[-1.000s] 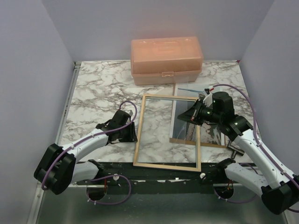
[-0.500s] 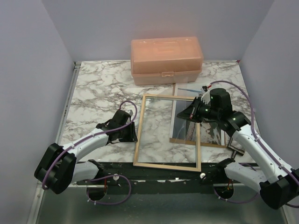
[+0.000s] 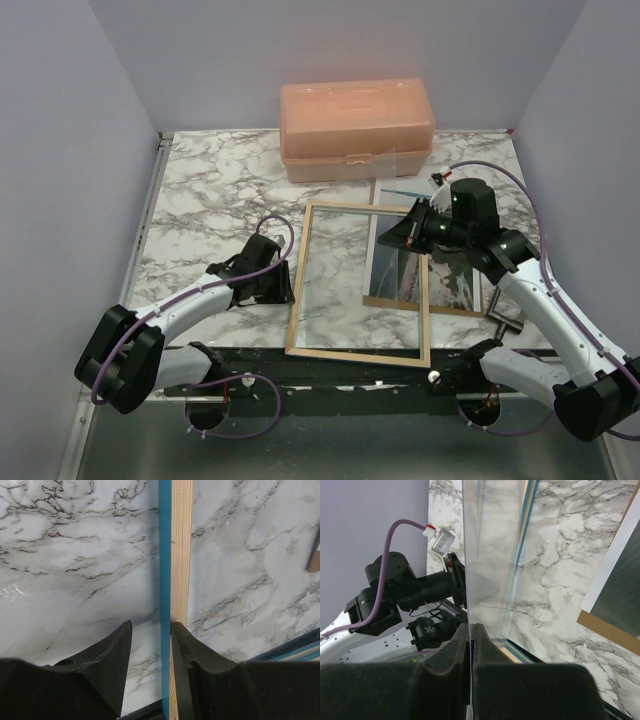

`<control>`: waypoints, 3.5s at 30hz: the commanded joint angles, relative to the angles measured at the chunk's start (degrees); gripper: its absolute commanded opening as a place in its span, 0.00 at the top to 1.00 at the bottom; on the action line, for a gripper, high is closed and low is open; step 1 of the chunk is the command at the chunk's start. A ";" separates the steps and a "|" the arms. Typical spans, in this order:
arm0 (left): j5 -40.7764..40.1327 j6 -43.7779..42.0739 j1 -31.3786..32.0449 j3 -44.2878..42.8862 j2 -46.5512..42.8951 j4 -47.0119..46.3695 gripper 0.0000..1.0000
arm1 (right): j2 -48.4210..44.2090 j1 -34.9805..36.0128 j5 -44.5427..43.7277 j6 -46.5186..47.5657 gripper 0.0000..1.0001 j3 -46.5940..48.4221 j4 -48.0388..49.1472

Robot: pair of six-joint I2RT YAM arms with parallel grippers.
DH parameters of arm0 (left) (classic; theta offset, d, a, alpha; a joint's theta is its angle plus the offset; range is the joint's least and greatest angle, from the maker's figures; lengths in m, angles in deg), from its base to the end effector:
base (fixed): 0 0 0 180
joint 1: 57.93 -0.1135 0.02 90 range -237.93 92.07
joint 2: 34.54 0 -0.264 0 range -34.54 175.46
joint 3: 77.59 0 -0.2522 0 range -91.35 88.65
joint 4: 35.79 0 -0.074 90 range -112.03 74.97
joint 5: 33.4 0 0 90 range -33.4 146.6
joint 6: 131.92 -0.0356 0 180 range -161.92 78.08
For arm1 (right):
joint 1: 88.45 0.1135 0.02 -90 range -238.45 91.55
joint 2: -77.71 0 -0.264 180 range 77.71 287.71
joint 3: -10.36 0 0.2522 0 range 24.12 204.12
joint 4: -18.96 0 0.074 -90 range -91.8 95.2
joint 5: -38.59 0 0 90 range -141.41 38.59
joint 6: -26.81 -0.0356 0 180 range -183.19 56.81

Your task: Put the photo into the frame

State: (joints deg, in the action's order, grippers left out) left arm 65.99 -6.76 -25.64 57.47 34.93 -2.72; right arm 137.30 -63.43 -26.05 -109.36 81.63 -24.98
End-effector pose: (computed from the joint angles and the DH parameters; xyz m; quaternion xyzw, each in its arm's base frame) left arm 0.1789 -0.1199 0.1639 -0.0011 0.9573 -0.2198 0.1876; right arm 0.1957 0.1082 0.3356 0.0526 0.8593 0.4305 0.2711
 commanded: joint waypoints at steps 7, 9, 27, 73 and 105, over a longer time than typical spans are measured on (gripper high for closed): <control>-1.39 -0.88 -0.21 -0.01 1.80 0.63 0.62 | -0.01 -0.06 1.13 -0.35 1.00 2.70 -0.53; -1.39 -0.88 -0.26 -0.01 1.81 0.61 0.62 | -0.11 -0.05 1.22 -0.80 1.00 2.13 -0.01; -1.56 -0.88 -0.21 -0.19 2.16 0.81 0.62 | -1.33 -0.07 1.67 -5.52 0.99 -3.96 4.51; -0.92 -1.14 -0.19 -0.37 2.86 0.56 0.62 | -3.70 -0.13 -0.84 -6.74 0.99 -1.80 2.71; -0.78 -1.23 -0.05 -0.63 3.39 0.57 0.62 | -4.93 -0.08 -1.56 -7.46 0.99 -4.78 3.60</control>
State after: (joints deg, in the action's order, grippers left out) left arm 66.34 -6.80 -25.68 56.51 36.41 -2.72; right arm 133.52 -63.54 -27.78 -115.94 77.28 -22.83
